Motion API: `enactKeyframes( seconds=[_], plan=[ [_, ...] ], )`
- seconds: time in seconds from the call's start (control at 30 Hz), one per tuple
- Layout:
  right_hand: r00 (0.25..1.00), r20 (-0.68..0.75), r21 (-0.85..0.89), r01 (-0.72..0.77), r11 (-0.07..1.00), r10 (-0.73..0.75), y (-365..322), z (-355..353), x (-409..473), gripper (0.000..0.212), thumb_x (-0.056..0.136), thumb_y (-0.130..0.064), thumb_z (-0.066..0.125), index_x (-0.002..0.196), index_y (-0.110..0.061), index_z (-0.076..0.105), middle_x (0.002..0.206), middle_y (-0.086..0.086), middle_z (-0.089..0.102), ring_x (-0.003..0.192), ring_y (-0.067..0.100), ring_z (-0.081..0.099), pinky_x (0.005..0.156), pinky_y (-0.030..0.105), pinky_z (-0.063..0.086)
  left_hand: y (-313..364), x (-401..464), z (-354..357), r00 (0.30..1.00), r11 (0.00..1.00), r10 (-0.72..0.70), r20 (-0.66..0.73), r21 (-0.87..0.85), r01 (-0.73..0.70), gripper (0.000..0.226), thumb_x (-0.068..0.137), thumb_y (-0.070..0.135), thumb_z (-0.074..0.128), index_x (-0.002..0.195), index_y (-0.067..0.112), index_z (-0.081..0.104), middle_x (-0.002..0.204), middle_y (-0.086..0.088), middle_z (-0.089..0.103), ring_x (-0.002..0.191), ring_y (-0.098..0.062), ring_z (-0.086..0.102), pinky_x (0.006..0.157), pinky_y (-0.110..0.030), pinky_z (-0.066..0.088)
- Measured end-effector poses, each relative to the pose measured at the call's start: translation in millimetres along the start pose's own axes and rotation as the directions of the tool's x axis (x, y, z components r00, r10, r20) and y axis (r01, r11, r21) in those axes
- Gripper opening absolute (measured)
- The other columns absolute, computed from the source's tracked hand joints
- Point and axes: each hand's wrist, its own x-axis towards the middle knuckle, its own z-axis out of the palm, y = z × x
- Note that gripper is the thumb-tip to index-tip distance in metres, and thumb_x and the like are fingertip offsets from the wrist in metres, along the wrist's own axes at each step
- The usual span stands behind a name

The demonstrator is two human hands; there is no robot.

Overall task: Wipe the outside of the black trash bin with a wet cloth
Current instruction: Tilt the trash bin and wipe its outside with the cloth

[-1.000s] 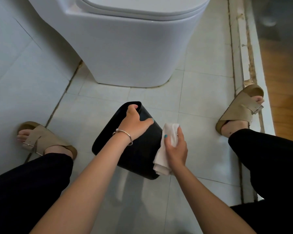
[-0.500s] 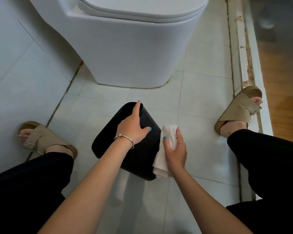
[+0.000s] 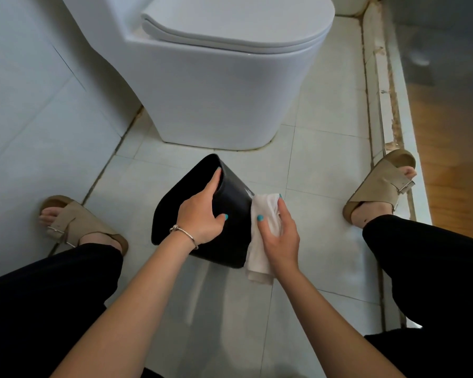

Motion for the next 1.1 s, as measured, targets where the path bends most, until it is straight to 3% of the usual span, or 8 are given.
enactKeyframes(
  seconds=[0.07,0.23,0.4,0.63,0.8,0.93,1.1],
  plan=[
    [0.999,0.008,0.016,0.032,0.999,-0.032,-10.4,-1.6,1.8,0.064,0.092,-0.036,0.064,0.148,-0.041,0.033,0.113,-0.016,0.046,0.102,-0.001,0.045,0.086,0.012,0.033,1.4,-1.3,-0.4,1.0,1.0,0.017,0.015,0.015,-0.017,0.099,0.081,0.023,0.07,0.151,0.04,0.002,0.111,-0.003,0.066,0.083,-0.023,0.064,0.079,-0.04,0.054],
    [0.995,0.03,0.027,0.097,0.995,-0.098,-24.3,-1.3,0.2,0.065,0.091,-0.036,0.065,0.147,-0.042,0.033,0.114,-0.014,0.047,0.102,-0.002,0.045,0.078,0.002,0.032,0.9,-6.0,3.0,0.997,0.997,0.071,0.018,-0.017,-0.071,0.097,0.082,0.018,0.069,0.15,0.043,0.004,0.133,0.002,0.056,0.104,-0.026,0.062,0.087,-0.04,0.053],
    [0.992,0.054,0.007,0.117,0.993,-0.117,-26.7,0.7,-7.0,0.065,0.091,-0.037,0.064,0.147,-0.043,0.033,0.118,-0.008,0.051,0.101,0.0,0.048,0.076,0.003,0.036,-4.6,-10.5,6.4,0.998,0.994,0.059,0.023,-0.095,-0.057,0.102,0.079,0.017,0.07,0.146,0.052,0.001,0.123,-0.01,0.062,0.106,-0.03,0.061,0.087,-0.043,0.052],
    [0.991,0.064,0.003,0.115,0.993,-0.115,-25.9,-0.1,-10.4,0.065,0.091,-0.038,0.064,0.146,-0.045,0.033,0.116,-0.006,0.052,0.102,0.002,0.049,0.077,0.004,0.035,-8.4,-13.5,3.6,0.991,0.986,0.107,0.081,-0.137,-0.095,0.105,0.079,0.021,0.065,0.136,0.066,-0.01,0.124,-0.007,0.062,0.105,-0.031,0.062,0.088,-0.045,0.052],
    [0.99,0.076,-0.027,0.123,0.992,-0.12,-25.6,-2.1,-11.6,0.064,0.091,-0.039,0.063,0.147,-0.045,0.032,0.114,-0.006,0.051,0.096,-0.004,0.049,0.075,0.004,0.037,-2.7,-15.6,2.7,0.992,0.954,0.07,0.104,-0.299,-0.036,0.093,0.071,0.039,0.063,0.148,0.046,0.012,0.14,0.013,0.049,0.12,-0.012,0.054,0.1,-0.039,0.047],
    [0.986,0.102,-0.031,0.137,0.99,-0.133,-25.3,0.0,-16.2,0.065,0.091,-0.039,0.064,0.147,-0.044,0.032,0.113,-0.007,0.05,0.1,0.001,0.051,0.082,0.012,0.038,8.4,-10.4,-1.3,0.999,0.877,-0.005,0.034,-0.48,0.021,0.081,0.073,0.043,0.069,0.144,0.032,0.03,0.129,0.014,0.057,0.112,-0.004,0.057,0.1,-0.036,0.046],
    [0.983,0.106,-0.021,0.15,0.988,-0.147,-22.4,5.9,-21.0,0.065,0.089,-0.039,0.066,0.146,-0.042,0.035,0.116,-0.007,0.052,0.114,0.01,0.05,0.096,0.024,0.042,15.8,4.1,-12.2,0.992,0.905,-0.077,0.099,-0.41,0.111,0.099,0.079,0.045,0.068,0.15,0.036,0.0,0.133,0.011,0.055,0.111,-0.01,0.058,0.096,-0.032,0.045]
  ],
)
